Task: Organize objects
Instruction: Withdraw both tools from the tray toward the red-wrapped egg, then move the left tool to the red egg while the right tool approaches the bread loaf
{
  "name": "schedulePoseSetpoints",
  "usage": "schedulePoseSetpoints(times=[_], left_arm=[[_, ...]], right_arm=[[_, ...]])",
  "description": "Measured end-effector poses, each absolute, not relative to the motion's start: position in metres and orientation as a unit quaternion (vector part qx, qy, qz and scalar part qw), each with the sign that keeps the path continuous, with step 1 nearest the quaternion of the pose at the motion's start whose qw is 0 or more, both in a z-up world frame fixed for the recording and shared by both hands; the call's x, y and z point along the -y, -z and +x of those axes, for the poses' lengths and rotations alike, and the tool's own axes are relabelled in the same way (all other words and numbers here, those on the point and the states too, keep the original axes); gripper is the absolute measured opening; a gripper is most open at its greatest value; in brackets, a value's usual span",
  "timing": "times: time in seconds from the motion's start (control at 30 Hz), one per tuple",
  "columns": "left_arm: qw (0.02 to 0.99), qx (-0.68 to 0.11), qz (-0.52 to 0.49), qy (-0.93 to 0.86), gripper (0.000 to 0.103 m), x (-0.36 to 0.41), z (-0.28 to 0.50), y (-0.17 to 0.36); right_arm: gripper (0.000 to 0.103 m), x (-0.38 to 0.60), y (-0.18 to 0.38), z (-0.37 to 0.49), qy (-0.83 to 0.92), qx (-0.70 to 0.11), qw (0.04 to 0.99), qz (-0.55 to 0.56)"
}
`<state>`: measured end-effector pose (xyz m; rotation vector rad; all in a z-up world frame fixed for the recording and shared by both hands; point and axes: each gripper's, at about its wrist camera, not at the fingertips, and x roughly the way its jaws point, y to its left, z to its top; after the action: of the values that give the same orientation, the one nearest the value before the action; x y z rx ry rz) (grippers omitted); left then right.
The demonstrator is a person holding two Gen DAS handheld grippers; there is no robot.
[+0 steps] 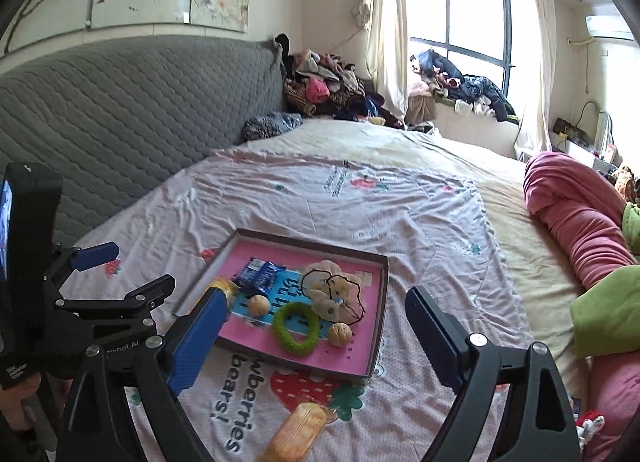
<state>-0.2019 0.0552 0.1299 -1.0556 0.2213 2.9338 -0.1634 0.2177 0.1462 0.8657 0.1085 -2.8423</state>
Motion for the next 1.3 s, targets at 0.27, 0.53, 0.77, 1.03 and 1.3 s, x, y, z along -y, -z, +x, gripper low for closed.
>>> schedulePoseSetpoints(times=[0.27,0.53,0.77,1.03,1.3], left_arm=[[0.001,-0.063,-0.314,-0.947,0.081,-0.037,-0.161,-0.167],[-0.008,-0.053,-0.296,-0.954,0.081,-0.017,-0.124,-0.189],[-0.005,-0.049,-0.294,-0.954,0.083,-0.009,-0.095,-0.189],[0.004,-0.049,-0.315,-0.948,0.083,-0.009,-0.072,-0.156],[0.005,-0.042,-0.336,-0.941,0.084,-0.004,-0.071,-0.125]], right_arm=[[0.093,-0.21,-0.178,-0.118,0.958,-0.04,0.091,0.268],[0.096,-0.201,-0.199,-0.078,0.964,-0.051,0.093,0.244],[0.1,-0.203,-0.203,-0.053,0.967,-0.048,0.086,0.233],[0.1,-0.199,-0.181,-0.048,0.963,-0.048,0.067,0.256],[0.1,-0.183,-0.166,-0.042,0.96,-0.059,0.072,0.262]])
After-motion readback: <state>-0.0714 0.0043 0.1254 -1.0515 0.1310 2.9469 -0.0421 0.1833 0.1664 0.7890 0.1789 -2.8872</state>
